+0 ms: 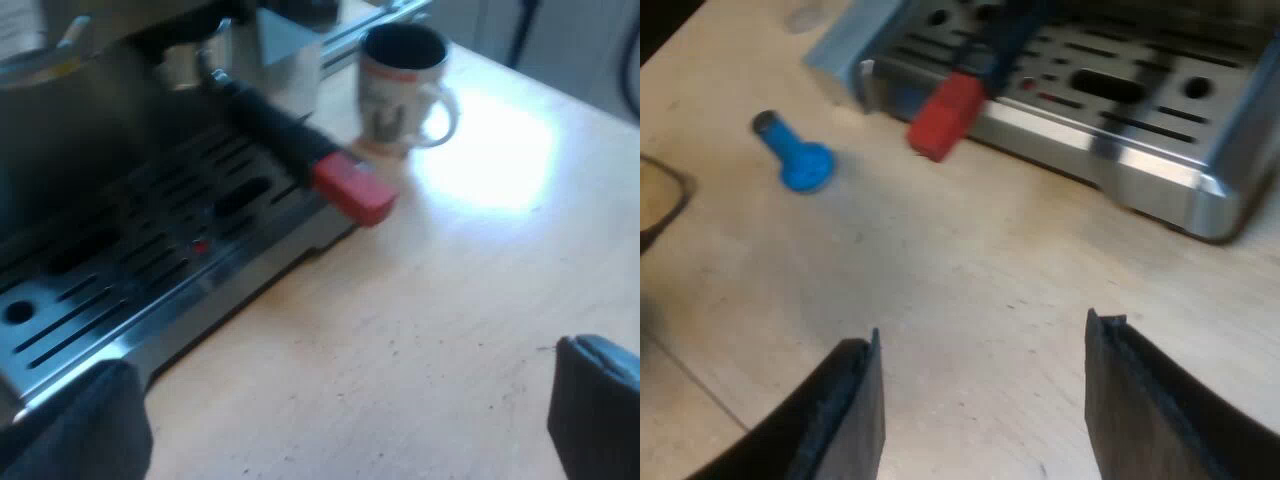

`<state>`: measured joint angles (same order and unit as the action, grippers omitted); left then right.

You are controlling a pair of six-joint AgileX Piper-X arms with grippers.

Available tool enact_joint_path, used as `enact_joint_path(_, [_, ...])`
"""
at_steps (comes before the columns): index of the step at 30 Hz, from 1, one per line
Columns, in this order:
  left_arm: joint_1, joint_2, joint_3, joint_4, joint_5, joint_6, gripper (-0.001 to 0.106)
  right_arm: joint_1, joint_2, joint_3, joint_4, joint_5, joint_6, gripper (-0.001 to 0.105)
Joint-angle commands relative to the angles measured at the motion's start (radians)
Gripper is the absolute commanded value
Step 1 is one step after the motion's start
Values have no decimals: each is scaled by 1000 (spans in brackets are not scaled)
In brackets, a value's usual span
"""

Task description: Grind coffee beans and then tamp

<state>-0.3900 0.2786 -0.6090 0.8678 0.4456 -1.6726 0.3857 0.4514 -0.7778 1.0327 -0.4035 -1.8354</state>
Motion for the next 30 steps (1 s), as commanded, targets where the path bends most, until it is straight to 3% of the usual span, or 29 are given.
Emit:
enact_joint_path(1, [-14, 4, 65, -106, 32, -1, 82, 84, 31, -7, -73, 37, -8, 49])
enact_joint_path(8, [-14, 6, 231, -342, 115, -5, 82, 331, 84, 47, -237, 294, 26, 48])
enact_joint_path(12, [-14, 8, 266, -367, 122, -5, 82, 527, 96, 130, -376, 513, 140, 48])
enact_joint_path(19, [-14, 8, 275, -373, 135, -5, 82, 712, 122, 225, -535, 758, 210, 48])
enact_joint_path(21, [-14, 8, 275, -373, 135, 12, 82, 890, 213, 309, -732, 982, 289, 48])
enact_joint_path(26, [-14, 8, 275, -373, 135, 19, 82, 988, 368, 339, -878, 1128, 334, 47])
enact_joint_path(30, [-14, 8, 275, -373, 135, 19, 82, 1002, 535, 339, -1014, 1170, 398, 37])
